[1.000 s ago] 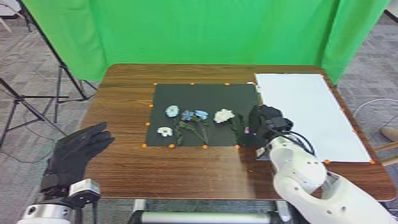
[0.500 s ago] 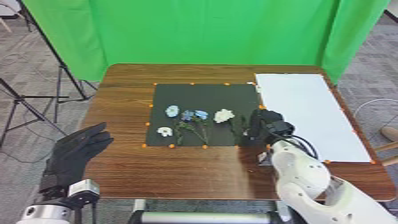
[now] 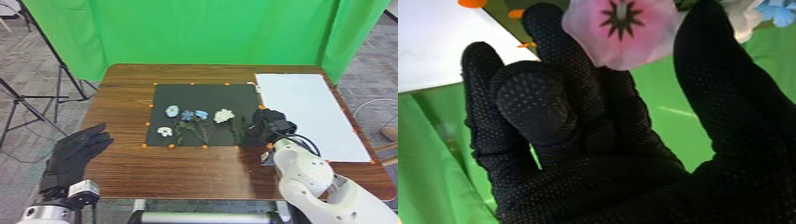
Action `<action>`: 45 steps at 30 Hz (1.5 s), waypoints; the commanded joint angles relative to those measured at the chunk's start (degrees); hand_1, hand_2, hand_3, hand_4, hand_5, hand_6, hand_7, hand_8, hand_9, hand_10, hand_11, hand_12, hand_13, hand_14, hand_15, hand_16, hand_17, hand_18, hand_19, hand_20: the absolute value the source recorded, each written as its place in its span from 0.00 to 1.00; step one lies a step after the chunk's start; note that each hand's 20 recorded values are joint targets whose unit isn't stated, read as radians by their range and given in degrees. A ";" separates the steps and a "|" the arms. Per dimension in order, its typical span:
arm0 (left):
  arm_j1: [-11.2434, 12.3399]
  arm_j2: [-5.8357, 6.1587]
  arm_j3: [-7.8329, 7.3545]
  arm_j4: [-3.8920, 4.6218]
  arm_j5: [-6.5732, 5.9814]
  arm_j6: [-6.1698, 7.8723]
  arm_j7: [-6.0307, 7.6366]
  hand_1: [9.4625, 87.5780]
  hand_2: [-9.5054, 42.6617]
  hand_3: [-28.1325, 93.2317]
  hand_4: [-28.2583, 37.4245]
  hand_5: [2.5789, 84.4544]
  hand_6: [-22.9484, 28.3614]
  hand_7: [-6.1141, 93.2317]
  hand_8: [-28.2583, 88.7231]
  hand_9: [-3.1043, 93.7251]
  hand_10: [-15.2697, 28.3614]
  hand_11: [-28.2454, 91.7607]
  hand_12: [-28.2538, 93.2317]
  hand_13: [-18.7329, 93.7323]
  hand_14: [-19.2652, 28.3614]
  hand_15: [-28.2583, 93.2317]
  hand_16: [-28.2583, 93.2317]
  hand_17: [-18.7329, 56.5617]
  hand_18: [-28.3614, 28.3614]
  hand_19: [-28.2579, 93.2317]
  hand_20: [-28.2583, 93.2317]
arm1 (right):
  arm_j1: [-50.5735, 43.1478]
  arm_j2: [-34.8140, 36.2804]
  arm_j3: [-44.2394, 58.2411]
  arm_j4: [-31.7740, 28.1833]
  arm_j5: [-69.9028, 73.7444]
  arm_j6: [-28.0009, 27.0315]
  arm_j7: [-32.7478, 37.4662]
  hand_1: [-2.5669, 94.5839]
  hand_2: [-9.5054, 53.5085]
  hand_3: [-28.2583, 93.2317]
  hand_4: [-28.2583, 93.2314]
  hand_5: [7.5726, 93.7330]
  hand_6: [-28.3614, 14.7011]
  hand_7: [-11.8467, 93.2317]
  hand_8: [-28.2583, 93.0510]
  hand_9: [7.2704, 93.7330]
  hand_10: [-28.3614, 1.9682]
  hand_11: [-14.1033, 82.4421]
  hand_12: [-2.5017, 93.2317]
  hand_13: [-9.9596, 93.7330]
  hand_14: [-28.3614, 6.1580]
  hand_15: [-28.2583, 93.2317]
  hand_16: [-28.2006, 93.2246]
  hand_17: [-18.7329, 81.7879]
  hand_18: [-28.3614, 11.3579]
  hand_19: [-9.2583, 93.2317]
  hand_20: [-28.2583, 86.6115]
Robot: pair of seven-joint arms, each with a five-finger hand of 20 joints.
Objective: Arrange flowers
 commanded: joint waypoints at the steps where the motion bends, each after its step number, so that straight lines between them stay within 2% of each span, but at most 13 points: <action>1: 1.03 0.30 -0.23 -0.41 -0.05 0.49 -0.20 0.24 0.29 0.91 0.24 0.56 0.74 0.22 0.17 0.46 0.87 0.57 0.32 0.43 1.00 0.74 0.13 0.13 0.88 0.70 0.36 | 1.17 0.89 0.20 -1.16 0.13 1.40 0.68 0.36 0.00 0.89 0.04 0.60 0.38 0.22 0.16 0.72 0.17 0.42 0.20 0.79 0.41 0.86 0.40 0.51 0.00 0.97 0.18; 6: 0.89 0.77 0.25 -0.29 -0.63 1.05 0.68 0.24 0.29 0.91 0.24 0.56 0.74 0.22 0.17 0.46 0.88 0.57 0.33 0.43 1.00 0.74 0.13 0.13 0.88 0.70 0.36 | 1.95 1.28 0.38 -1.46 0.63 3.27 0.60 0.35 0.01 0.89 0.04 0.60 0.38 0.21 0.16 0.71 0.16 0.41 0.20 0.78 0.40 0.86 0.39 0.51 0.00 0.97 0.18; 10: 0.89 0.20 0.33 -0.26 -0.35 0.95 0.73 0.24 0.29 0.91 0.23 0.56 0.74 0.22 0.17 0.46 0.88 0.57 0.33 0.43 1.00 0.74 0.13 0.13 0.88 0.70 0.36 | 3.23 1.58 0.12 -1.39 1.03 4.74 0.62 0.35 0.02 0.89 0.04 0.60 0.37 0.21 0.16 0.70 0.15 0.41 0.20 0.78 0.40 0.86 0.39 0.51 0.00 0.97 0.18; 14: 1.42 1.02 0.58 -0.31 -1.32 1.72 1.93 0.24 0.29 0.91 0.24 0.56 0.74 0.22 0.17 0.46 0.88 0.57 0.33 0.43 1.00 0.74 0.13 0.13 0.89 0.70 0.36 | 3.33 1.84 2.56 -1.49 2.15 7.13 1.16 0.34 0.03 0.89 0.04 0.60 0.38 0.21 0.16 0.70 0.15 0.41 0.20 0.78 0.40 0.86 0.39 0.51 0.00 0.97 0.18; 17: 1.95 0.49 0.28 -0.31 -1.37 1.77 2.25 0.24 0.29 0.91 0.24 0.56 0.74 0.22 0.17 0.46 0.88 0.57 0.33 0.43 1.00 0.74 0.13 0.13 0.89 0.70 0.36 | 0.05 1.51 8.91 -2.82 5.56 10.22 0.44 0.33 0.06 0.89 0.04 0.59 0.38 0.21 0.16 0.69 0.16 0.40 0.20 0.77 0.40 0.86 0.39 0.51 0.00 0.97 0.18; 22: 3.90 0.74 -0.33 -0.35 -3.50 3.85 4.94 0.24 0.29 0.91 0.23 0.56 0.74 0.22 0.17 0.46 0.87 0.56 0.32 0.42 1.00 0.74 0.13 0.13 0.89 0.70 0.36 | -6.89 -1.54 20.60 -4.45 12.02 14.70 -1.36 0.30 0.13 0.90 0.03 0.58 0.41 0.23 0.16 0.64 0.22 0.40 0.20 0.72 0.41 0.84 0.38 0.47 0.02 0.93 0.17; 24: 4.03 0.13 -0.62 -0.32 -3.26 3.92 4.64 0.23 0.28 0.91 0.23 0.55 0.73 0.22 0.17 0.45 0.86 0.54 0.31 0.41 0.99 0.72 0.13 0.13 0.89 0.70 0.36 | -11.67 -4.47 28.68 -6.03 20.52 12.64 -6.27 0.30 0.15 0.91 0.03 0.57 0.44 0.24 0.15 0.62 0.25 0.40 0.20 0.68 0.39 0.81 0.36 0.43 0.02 0.89 0.17; 26: 4.64 0.67 -0.80 -0.46 -3.99 4.68 5.69 0.23 0.28 0.91 0.22 0.55 0.73 0.21 0.17 0.44 0.85 0.52 0.31 0.41 0.98 0.69 0.13 0.12 0.89 0.69 0.36 | -14.55 -8.28 34.99 -6.94 30.38 10.77 -8.57 0.29 0.18 0.92 0.02 0.55 0.46 0.25 0.15 0.60 0.27 0.38 0.20 0.64 0.36 0.76 0.34 0.40 0.04 0.85 0.20; 27: 4.44 -0.14 -1.07 -0.36 -3.23 4.18 4.65 0.23 0.28 0.91 0.22 0.55 0.72 0.21 0.17 0.43 0.84 0.51 0.31 0.41 0.97 0.67 0.13 0.12 0.89 0.69 0.35 | -16.15 -9.30 37.13 -7.02 33.94 11.74 -9.87 0.28 0.21 0.92 0.02 0.54 0.47 0.25 0.15 0.59 0.27 0.37 0.20 0.62 0.33 0.74 0.33 0.39 0.06 0.82 0.21; 28: 4.21 0.56 -0.41 -0.27 -4.26 5.18 5.72 0.23 0.27 0.91 0.22 0.55 0.72 0.21 0.17 0.42 0.83 0.50 0.30 0.40 0.96 0.66 0.13 0.12 0.88 0.69 0.35 | -17.30 -10.28 38.92 -6.77 36.35 11.79 -11.27 0.27 0.23 0.92 0.02 0.54 0.48 0.25 0.15 0.57 0.26 0.36 0.19 0.60 0.30 0.72 0.33 0.38 0.08 0.81 0.22; 33: 4.40 -1.15 -0.75 -0.13 -3.35 4.83 5.08 0.23 0.27 0.91 0.21 0.54 0.70 0.19 0.17 0.40 0.79 0.47 0.30 0.39 0.91 0.62 0.15 0.12 0.88 0.68 0.34 | -21.55 -13.30 44.43 -6.04 44.18 12.51 -14.79 0.24 0.27 0.94 0.02 0.52 0.52 0.26 0.14 0.52 0.31 0.31 0.18 0.54 0.25 0.62 0.30 0.33 0.12 0.74 0.25; 35: 4.48 -1.42 -0.88 -0.09 -3.81 5.35 5.46 0.23 0.27 0.91 0.21 0.53 0.69 0.19 0.17 0.39 0.77 0.47 0.30 0.39 0.90 0.61 0.15 0.12 0.88 0.67 0.34 | -21.68 -14.11 45.48 -5.14 48.52 12.03 -16.17 0.24 0.28 0.95 0.02 0.51 0.54 0.26 0.14 0.49 0.33 0.29 0.18 0.51 0.24 0.59 0.31 0.32 0.14 0.72 0.26; 45: 2.61 -1.05 -0.82 0.31 -2.96 5.30 7.34 0.24 0.26 0.92 0.22 0.46 0.62 0.19 0.16 0.40 0.76 0.47 0.29 0.40 0.90 0.59 0.17 0.12 0.87 0.67 0.33 | -27.27 -16.00 50.17 -5.92 53.18 17.32 -23.63 0.25 0.30 0.97 0.01 0.45 0.61 0.26 0.13 0.44 0.41 0.25 0.17 0.46 0.24 0.52 0.32 0.29 0.17 0.66 0.30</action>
